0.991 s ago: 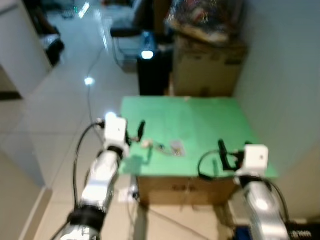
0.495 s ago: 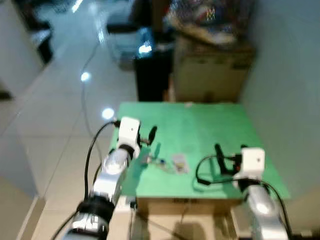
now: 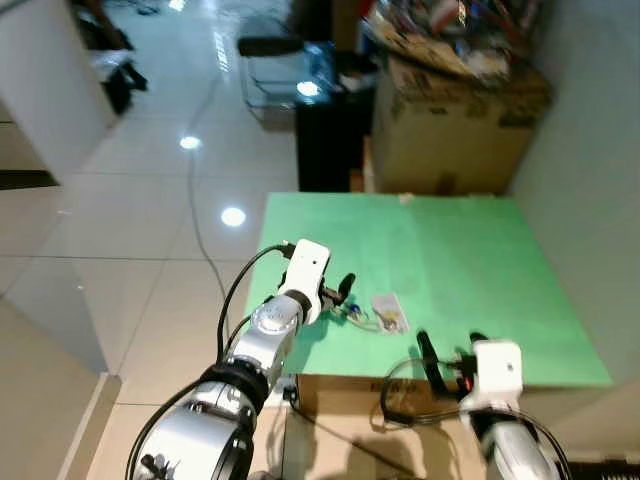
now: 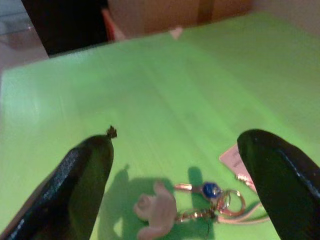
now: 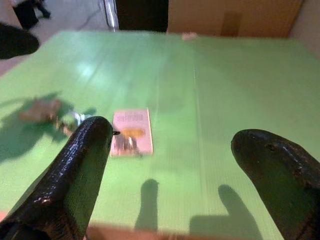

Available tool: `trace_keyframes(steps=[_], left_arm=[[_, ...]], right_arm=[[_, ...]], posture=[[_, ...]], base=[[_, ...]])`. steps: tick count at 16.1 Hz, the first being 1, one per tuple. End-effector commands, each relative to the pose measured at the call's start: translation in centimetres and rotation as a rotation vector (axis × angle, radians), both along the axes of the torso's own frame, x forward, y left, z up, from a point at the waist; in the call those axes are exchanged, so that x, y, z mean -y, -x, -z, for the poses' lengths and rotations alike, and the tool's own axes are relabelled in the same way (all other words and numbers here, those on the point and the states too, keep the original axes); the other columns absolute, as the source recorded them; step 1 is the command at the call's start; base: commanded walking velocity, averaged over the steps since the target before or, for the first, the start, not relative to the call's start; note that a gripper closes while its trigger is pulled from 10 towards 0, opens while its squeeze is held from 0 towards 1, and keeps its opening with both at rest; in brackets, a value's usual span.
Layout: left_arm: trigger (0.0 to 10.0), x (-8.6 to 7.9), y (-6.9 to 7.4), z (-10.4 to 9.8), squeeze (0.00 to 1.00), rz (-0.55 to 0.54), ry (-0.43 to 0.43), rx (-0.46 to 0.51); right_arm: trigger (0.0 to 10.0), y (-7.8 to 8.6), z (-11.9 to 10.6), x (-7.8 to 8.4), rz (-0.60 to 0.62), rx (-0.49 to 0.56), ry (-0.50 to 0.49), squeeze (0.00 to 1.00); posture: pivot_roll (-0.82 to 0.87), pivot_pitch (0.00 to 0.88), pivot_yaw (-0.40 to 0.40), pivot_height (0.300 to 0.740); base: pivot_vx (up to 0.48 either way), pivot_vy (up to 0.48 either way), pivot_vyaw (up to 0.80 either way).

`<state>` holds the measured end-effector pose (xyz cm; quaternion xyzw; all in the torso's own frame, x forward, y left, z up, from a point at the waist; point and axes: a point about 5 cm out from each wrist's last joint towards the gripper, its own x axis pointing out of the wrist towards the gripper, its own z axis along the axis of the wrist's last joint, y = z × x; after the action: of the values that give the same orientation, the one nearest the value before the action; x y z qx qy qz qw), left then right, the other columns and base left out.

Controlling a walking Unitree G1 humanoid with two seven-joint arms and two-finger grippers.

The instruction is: Hang keys on a hook

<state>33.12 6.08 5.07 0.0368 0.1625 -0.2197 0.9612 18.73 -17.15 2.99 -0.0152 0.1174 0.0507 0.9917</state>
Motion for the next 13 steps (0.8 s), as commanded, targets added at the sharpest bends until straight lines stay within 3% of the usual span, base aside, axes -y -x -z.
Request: trace_keyframes(steps=[1, 8, 13], left_arm=[[10.0, -0.1, -0.3, -0.2, 0.00, -0.026, -0.018, 0.006], [10.0, -1.4, -1.1, -0.4, 0.00, -0.108, -0.073, 0.007], [10.0, -0.9, -0.1, 1.0, 0.00, -0.131, -0.012, -0.118]], right_arm=[[10.0, -0.2, -0.9, -0.8, -0.056, 0.030, 0.006, 0.10], [10.0, 1.4, -2.8, -3.6, -0.196, 0.043, -0.004, 0.10], [10.0, 2.1, -2.9, -3.9, -0.215, 0.017, 0.004, 0.09]], posture=[[-0.20, 0.151, 0.066, 0.740], [-0.24, 0.221, 0.071, 0.740], [-0.26, 0.250, 0.078, 0.740]], base=[[0.000, 0.000, 0.00], [0.000, 0.000, 0.00], [0.000, 0.000, 0.00]])
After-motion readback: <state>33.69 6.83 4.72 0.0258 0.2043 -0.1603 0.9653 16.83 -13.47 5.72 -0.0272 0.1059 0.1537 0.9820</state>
